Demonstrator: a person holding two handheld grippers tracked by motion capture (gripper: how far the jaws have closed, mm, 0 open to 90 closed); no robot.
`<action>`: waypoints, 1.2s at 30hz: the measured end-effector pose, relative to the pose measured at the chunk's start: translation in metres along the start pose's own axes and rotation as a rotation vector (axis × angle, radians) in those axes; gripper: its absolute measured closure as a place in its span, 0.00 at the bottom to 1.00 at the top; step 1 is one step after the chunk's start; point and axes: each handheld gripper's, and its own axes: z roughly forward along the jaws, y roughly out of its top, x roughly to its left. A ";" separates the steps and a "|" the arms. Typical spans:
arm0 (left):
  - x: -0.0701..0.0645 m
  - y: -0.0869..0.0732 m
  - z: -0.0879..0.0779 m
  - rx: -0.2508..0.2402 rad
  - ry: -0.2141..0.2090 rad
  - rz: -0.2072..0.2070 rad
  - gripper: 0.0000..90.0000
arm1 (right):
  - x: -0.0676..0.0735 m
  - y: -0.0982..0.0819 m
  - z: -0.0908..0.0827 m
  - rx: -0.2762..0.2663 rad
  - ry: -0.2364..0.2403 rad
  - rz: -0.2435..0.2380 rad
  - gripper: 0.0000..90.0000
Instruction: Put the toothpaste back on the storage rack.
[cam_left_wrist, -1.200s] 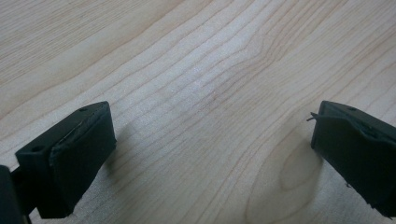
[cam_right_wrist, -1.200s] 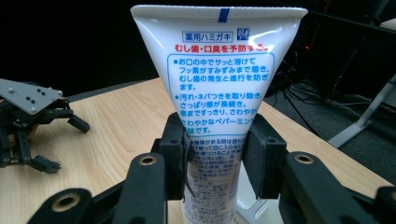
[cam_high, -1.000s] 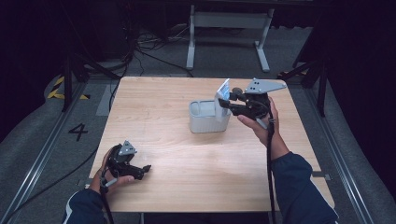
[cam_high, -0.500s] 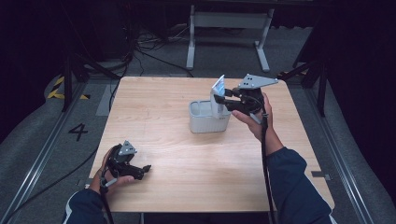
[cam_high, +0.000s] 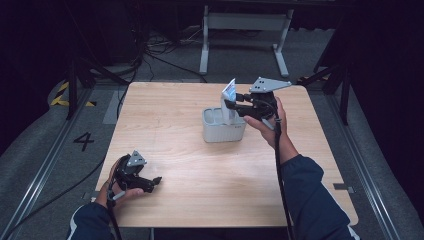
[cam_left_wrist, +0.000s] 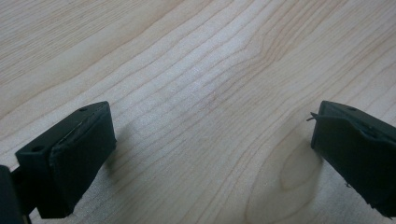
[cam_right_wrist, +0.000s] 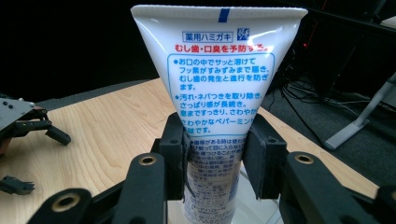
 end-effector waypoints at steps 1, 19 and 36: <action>0.000 0.000 0.000 0.000 0.000 0.000 0.00 | 0.000 0.000 0.001 0.002 -0.001 -0.001 0.71; 0.000 0.000 0.000 -0.001 -0.001 -0.002 0.00 | -0.013 -0.005 0.015 0.036 -0.044 0.010 0.71; 0.000 0.000 0.000 -0.001 0.000 -0.002 0.00 | -0.019 -0.014 0.024 0.059 -0.053 0.036 0.71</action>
